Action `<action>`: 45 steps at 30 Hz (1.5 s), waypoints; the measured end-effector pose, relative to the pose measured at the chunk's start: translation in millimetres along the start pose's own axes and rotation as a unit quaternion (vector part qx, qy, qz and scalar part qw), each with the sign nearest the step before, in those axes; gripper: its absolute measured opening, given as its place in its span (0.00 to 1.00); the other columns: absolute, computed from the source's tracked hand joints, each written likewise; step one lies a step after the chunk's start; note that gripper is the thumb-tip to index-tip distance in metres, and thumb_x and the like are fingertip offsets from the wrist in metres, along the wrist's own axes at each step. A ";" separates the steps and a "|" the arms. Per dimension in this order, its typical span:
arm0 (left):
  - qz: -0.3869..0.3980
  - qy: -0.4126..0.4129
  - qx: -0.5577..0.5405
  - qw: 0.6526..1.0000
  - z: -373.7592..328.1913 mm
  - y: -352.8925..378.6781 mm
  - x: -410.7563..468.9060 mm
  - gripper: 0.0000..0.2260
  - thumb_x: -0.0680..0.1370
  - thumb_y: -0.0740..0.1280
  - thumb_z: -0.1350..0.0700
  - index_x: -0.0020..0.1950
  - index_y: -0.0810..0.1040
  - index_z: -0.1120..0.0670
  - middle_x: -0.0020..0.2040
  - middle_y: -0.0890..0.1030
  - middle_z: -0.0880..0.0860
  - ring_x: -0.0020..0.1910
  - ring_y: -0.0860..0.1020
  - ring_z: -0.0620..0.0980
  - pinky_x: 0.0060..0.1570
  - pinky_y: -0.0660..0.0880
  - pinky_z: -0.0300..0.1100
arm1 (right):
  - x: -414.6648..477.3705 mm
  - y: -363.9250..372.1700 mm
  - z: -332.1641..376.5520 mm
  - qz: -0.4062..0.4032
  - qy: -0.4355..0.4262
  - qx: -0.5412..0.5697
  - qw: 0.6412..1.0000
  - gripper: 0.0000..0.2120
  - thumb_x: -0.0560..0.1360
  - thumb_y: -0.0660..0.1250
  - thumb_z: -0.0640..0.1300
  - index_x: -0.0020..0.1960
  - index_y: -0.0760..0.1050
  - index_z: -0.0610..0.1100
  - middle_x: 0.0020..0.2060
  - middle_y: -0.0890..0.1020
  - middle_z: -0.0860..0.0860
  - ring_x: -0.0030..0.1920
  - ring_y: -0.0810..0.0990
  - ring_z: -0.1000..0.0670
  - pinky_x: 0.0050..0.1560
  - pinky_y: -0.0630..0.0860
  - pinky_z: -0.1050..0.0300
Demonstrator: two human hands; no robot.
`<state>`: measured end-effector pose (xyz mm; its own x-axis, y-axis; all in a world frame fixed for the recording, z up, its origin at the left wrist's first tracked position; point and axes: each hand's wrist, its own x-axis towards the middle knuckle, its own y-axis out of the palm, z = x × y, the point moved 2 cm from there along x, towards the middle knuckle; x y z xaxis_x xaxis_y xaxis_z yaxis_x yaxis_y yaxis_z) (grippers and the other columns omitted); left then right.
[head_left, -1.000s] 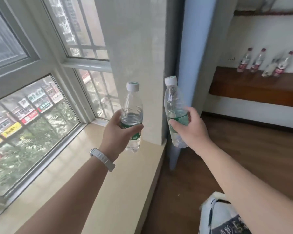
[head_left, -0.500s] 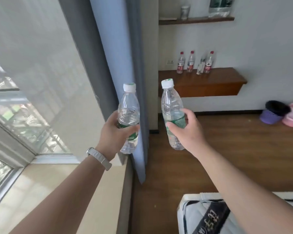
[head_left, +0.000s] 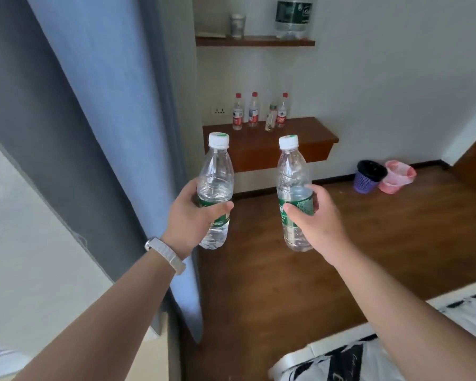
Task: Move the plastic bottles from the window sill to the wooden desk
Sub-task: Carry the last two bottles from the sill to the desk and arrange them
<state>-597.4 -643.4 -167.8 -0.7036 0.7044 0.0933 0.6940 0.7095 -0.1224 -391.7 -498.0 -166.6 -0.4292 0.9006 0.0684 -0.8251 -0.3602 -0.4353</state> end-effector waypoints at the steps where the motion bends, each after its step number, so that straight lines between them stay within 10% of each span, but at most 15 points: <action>1: 0.010 0.004 -0.007 1.000 0.0 -1.1 14.7 0.21 0.69 0.80 0.58 0.59 0.79 0.48 0.48 0.85 0.46 0.45 0.84 0.43 0.43 0.78 0.37 | 9.1 4.9 3.4 -0.009 0.004 0.003 1.000 0.27 0.70 0.74 0.54 0.65 0.66 0.59 0.54 0.79 0.56 0.51 0.81 0.52 0.48 0.81 0.50; 15: 0.084 -0.002 -0.060 0.995 6.7 34.1 136.4 0.23 0.68 0.80 0.53 0.60 0.78 0.41 0.53 0.84 0.42 0.52 0.83 0.46 0.55 0.80 0.51 | 88.5 19.4 14.2 -0.100 0.046 0.021 0.994 0.34 0.61 0.74 0.61 0.65 0.69 0.59 0.54 0.81 0.57 0.51 0.82 0.55 0.52 0.81 0.46; 45: 0.116 -0.009 0.002 0.993 -19.3 311.1 429.8 0.23 0.69 0.79 0.57 0.61 0.77 0.43 0.53 0.83 0.43 0.51 0.82 0.44 0.48 0.80 0.41 | 452.2 -110.9 -92.8 -0.106 0.044 0.096 0.989 0.26 0.72 0.73 0.49 0.67 0.68 0.51 0.54 0.78 0.56 0.52 0.79 0.56 0.47 0.78 0.60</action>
<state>-681.0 -119.6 -146.7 -0.5280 0.8481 0.0448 0.8367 0.5285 -0.1434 -460.2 -28.2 -170.7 -0.2135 0.9752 0.0580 -0.9512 -0.1940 -0.2400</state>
